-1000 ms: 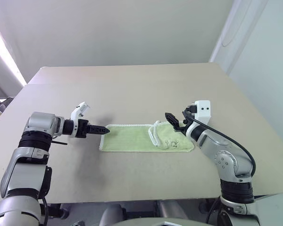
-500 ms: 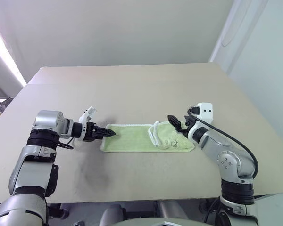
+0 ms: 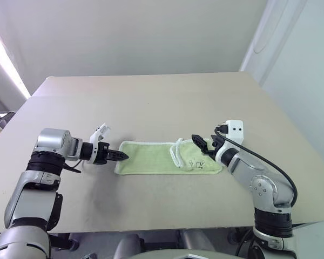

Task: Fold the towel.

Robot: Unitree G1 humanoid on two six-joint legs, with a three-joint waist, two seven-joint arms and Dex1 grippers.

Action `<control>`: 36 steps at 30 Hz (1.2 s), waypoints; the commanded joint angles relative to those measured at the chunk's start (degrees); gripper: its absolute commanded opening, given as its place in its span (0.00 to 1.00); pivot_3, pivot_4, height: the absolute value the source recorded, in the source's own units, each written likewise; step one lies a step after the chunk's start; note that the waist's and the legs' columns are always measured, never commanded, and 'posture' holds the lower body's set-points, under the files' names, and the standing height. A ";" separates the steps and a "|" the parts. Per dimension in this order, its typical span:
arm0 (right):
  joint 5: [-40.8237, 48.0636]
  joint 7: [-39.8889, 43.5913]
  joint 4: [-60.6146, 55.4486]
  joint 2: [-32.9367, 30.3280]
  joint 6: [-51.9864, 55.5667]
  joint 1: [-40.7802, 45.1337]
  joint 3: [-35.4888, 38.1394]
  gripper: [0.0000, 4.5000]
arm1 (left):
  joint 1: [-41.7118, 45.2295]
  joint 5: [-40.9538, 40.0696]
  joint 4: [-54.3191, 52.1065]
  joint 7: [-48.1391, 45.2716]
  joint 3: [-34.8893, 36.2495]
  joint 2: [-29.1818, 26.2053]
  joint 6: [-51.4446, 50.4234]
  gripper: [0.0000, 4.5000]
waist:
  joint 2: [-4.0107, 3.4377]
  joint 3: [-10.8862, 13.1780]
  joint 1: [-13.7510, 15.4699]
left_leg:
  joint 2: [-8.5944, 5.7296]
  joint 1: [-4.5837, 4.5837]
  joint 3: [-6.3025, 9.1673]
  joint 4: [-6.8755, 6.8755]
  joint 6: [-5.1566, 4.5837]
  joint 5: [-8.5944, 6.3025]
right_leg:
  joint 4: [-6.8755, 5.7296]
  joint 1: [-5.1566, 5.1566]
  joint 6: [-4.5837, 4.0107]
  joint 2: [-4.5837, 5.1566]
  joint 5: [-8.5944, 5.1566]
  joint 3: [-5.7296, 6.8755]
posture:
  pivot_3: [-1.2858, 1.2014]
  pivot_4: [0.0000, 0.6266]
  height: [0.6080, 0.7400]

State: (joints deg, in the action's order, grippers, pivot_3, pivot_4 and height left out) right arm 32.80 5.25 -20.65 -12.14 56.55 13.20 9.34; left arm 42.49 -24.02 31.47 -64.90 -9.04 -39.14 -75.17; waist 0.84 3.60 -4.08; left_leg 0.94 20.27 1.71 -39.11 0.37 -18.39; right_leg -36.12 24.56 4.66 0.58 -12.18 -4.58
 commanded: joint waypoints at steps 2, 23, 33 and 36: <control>2.70 3.10 -4.57 -1.67 2.03 -0.11 -0.36 1.00 | 2.21 1.80 1.14 -1.61 -3.19 -2.94 1.63 0.00 | 0.00 0.00 0.01 | 0.00 0.00 0.00 0.00 0.00 0.00 | 0.00 0.00 0.00 0.00 0.00 0.00 | 0.52 0.00 0.79; 5.63 18.36 -11.51 -14.94 1.99 -4.99 -6.74 1.00 | 15.89 14.03 13.29 -19.78 -12.90 -9.19 16.46 0.00 | 0.25 0.13 0.40 | -0.02 0.11 -0.02 -0.01 0.00 0.00 | 0.11 0.04 -0.07 0.06 -0.10 0.04 | 0.52 0.00 0.79; 3.63 19.20 -9.35 -16.57 0.80 -5.38 -8.77 1.00 | 19.40 5.52 -2.72 -24.67 -14.17 -7.04 0.59 0.00 | 0.29 0.20 0.04 | -0.01 0.08 -0.03 0.11 -0.01 -0.01 | 0.04 0.12 -0.04 -0.01 -0.14 -0.01 | 0.52 0.00 0.79; 2.87 18.97 -8.63 -16.35 0.69 -5.30 -9.07 1.00 | 20.73 3.12 -3.82 -24.52 -14.50 -5.38 -2.44 0.00 | 0.30 0.21 0.12 | -0.01 0.09 -0.03 0.05 -0.01 -0.01 | 0.03 0.11 -0.05 -0.01 -0.14 -0.01 | 0.52 0.00 0.79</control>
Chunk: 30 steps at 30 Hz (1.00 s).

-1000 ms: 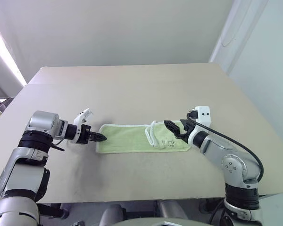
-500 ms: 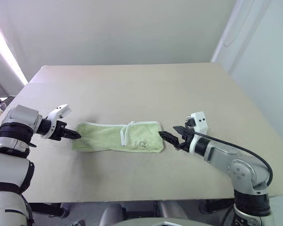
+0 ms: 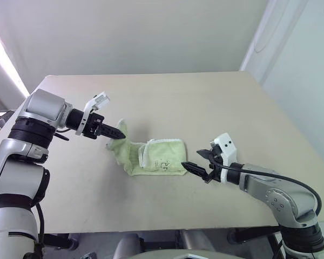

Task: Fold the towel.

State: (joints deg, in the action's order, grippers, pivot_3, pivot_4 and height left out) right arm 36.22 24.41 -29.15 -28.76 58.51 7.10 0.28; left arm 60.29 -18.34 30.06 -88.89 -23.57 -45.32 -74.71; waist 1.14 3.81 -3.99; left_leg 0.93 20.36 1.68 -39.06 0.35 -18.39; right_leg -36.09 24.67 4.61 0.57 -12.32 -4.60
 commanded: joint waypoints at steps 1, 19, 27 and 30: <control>-0.69 -0.35 0.04 0.40 -1.21 0.85 0.16 1.00 | 3.12 -3.19 -2.76 -0.25 -0.42 1.63 -3.73 0.00 | 0.01 0.00 0.08 | 0.00 0.01 0.00 -0.03 0.00 0.00 | 0.00 -0.01 0.00 0.01 0.00 0.00 | 0.52 0.00 0.79; -0.45 -2.89 -2.66 1.13 0.13 -3.08 3.10 1.00 | 7.04 -4.38 9.84 12.62 -0.65 20.18 -4.45 0.00 | 0.01 0.00 0.03 | -0.03 0.00 0.00 -0.03 0.00 0.00 | 0.00 -0.03 0.02 0.00 0.00 -0.02 | 0.52 0.00 0.79; -1.69 -2.99 -2.96 -0.35 -0.24 -4.42 2.94 1.00 | 6.30 -4.29 10.41 21.19 3.45 27.01 -4.53 0.00 | 0.02 0.01 0.23 | -0.06 -0.01 0.01 -0.06 0.00 0.00 | 0.01 -0.08 0.03 0.02 0.00 -0.02 | 0.52 0.00 0.79; -2.55 -3.19 -3.24 -0.45 -0.53 -4.83 2.18 1.00 | 5.47 -4.52 10.00 28.21 9.76 29.41 -4.95 0.00 | 0.01 0.01 0.03 | -0.06 -0.02 0.00 -0.04 0.00 0.00 | 0.01 -0.08 0.03 0.01 0.00 -0.04 | 0.52 0.00 0.79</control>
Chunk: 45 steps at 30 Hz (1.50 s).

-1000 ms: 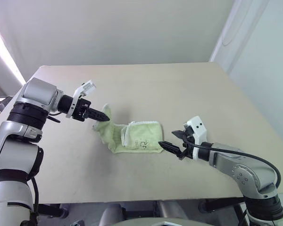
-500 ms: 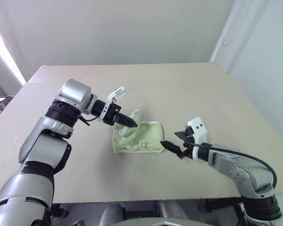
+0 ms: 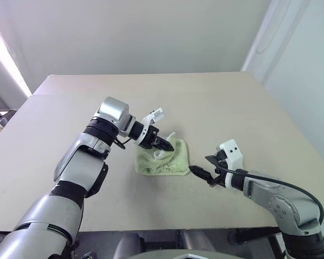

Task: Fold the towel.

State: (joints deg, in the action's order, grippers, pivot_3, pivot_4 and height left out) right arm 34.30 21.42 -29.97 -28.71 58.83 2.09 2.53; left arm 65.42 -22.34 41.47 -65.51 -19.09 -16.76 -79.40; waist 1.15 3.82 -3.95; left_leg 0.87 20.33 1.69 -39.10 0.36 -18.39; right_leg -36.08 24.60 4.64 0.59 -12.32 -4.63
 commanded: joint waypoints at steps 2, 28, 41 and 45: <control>-1.21 -0.39 -2.55 -0.43 -0.97 -0.12 -0.62 1.00 | -0.33 -0.80 -2.46 5.93 5.45 1.40 -0.85 0.00 | -0.01 0.00 0.02 | 0.00 -0.03 0.01 0.01 0.00 0.00 | -0.02 0.00 0.01 -0.01 0.00 0.01 | 0.52 0.00 0.79; -0.27 2.44 -2.47 0.84 -1.25 2.16 1.43 1.00 | 0.96 -14.55 -11.49 -8.84 6.86 -9.75 -1.46 0.89 | -0.03 0.00 0.07 | -0.02 -0.04 0.00 -0.04 0.01 0.01 | -0.02 -0.03 0.00 0.02 0.00 0.00 | 0.52 0.00 0.79; -3.08 2.18 -0.47 -0.14 -1.60 3.27 -1.14 1.00 | -4.95 -12.67 -17.82 -4.59 0.35 -7.38 -1.24 0.97 | -0.04 -0.01 -0.01 | -0.02 -0.06 0.00 -0.01 0.01 0.01 | -0.04 -0.03 -0.01 0.00 0.01 -0.04 | 0.52 0.00 0.79; -1.71 1.86 -1.10 1.24 -1.48 3.14 0.66 1.00 | -4.59 -15.15 -18.55 -7.04 3.76 -9.37 -0.19 1.00 | -0.04 -0.01 -0.02 | -0.02 -0.07 0.01 -0.02 0.01 0.01 | -0.05 -0.03 -0.01 -0.01 0.01 -0.03 | 0.52 0.00 0.79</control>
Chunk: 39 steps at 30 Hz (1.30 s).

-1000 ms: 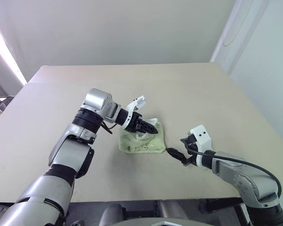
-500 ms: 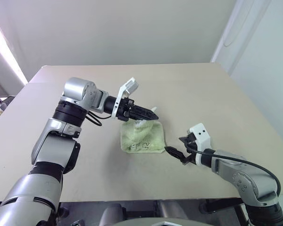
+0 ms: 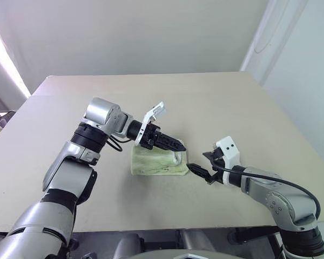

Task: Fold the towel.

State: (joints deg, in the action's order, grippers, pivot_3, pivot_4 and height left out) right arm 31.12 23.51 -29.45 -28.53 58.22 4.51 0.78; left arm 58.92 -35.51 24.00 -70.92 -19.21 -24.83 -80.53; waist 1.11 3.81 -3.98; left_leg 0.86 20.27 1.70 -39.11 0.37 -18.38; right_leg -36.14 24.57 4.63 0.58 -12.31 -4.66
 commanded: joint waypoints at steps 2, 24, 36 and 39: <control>3.34 -0.53 -1.79 2.32 -0.35 1.81 4.46 1.00 | 3.78 -0.70 3.00 -0.33 5.93 -1.68 2.57 1.00 | 0.00 0.00 0.05 | 0.00 0.00 -0.01 0.00 0.00 0.00 | 0.01 0.00 0.00 0.00 0.00 0.00 | 0.52 0.00 0.79; -5.42 2.56 17.99 10.60 -8.59 19.58 -14.82 1.00 | -13.63 24.07 0.07 -1.21 0.99 -11.35 47.80 1.00 | -0.09 -0.02 1.38 | -0.05 0.18 -0.07 -0.03 0.02 0.01 | 0.09 0.03 -0.05 0.11 0.07 -0.01 | 0.52 0.00 0.79; -17.10 0.80 23.56 11.36 -15.07 15.41 -20.76 1.00 | -18.67 28.94 -4.63 2.07 -2.43 -8.81 48.36 1.00 | -0.08 -0.05 1.20 | -0.01 -0.07 -0.01 -0.06 0.02 0.01 | -0.05 -0.10 0.01 0.01 0.02 0.00 | 0.52 0.00 0.79; -18.56 0.78 23.64 11.58 -15.64 14.96 -20.78 1.00 | -19.37 30.66 -3.57 2.36 -3.17 -8.79 50.01 1.00 | -0.07 -0.05 1.13 | -0.01 -0.08 -0.01 -0.06 0.02 0.02 | -0.05 -0.10 0.00 0.00 0.03 0.00 | 0.52 0.00 0.79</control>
State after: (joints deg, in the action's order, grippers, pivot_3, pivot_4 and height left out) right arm 13.68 24.51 -6.40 -17.13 42.84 19.91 -19.75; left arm 39.70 -6.12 20.30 -68.57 -22.04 -33.22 -31.99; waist 1.04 3.76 -2.85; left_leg 0.85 20.18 1.69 -39.18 0.39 -18.37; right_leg -36.19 24.46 4.63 0.57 -12.28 -4.66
